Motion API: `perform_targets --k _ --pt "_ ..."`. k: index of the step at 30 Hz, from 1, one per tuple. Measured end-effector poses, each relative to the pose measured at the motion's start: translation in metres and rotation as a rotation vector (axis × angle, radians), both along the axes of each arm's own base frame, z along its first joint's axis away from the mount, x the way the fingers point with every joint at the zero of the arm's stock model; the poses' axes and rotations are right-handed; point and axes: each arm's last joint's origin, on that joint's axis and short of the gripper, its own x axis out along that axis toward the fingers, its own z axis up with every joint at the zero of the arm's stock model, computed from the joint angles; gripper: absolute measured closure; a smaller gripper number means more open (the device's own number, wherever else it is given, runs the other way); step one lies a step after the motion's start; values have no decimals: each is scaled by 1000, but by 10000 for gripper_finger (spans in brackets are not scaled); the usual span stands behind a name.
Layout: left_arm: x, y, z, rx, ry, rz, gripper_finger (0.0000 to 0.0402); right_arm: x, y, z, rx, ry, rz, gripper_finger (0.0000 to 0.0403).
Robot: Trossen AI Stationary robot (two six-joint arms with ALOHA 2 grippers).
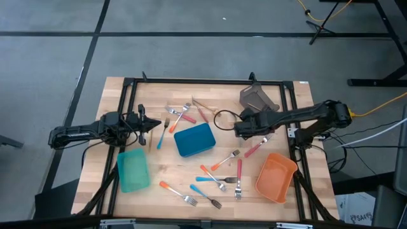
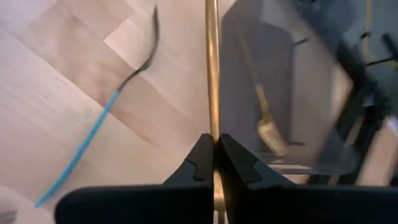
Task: Sort silverware by color (type)
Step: Put the top right golden fork into the black bin
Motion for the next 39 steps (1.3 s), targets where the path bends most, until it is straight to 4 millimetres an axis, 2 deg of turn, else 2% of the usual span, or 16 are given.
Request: perform_targets --k 4,12,20,24,28,33,39 --pt "0 0 0 0 1 0 399 -8 -4 22 -20 22 32 403" --pt "0 0 0 0 0 0 399 -46 -26 63 -35 -50 88 403" --pt "0 0 0 0 1 1 399 -73 -60 80 -64 -42 55 403" --pt "0 0 0 0 0 0 399 -77 -76 80 -39 -29 53 403" --pt "0 0 0 0 0 -1 399 -73 -92 76 -5 -96 113 403" --pt "0 0 0 0 0 -3 399 -77 -110 55 66 -106 180 403" --pt "0 0 0 0 0 -3 399 -90 -121 16 159 -73 164 403"
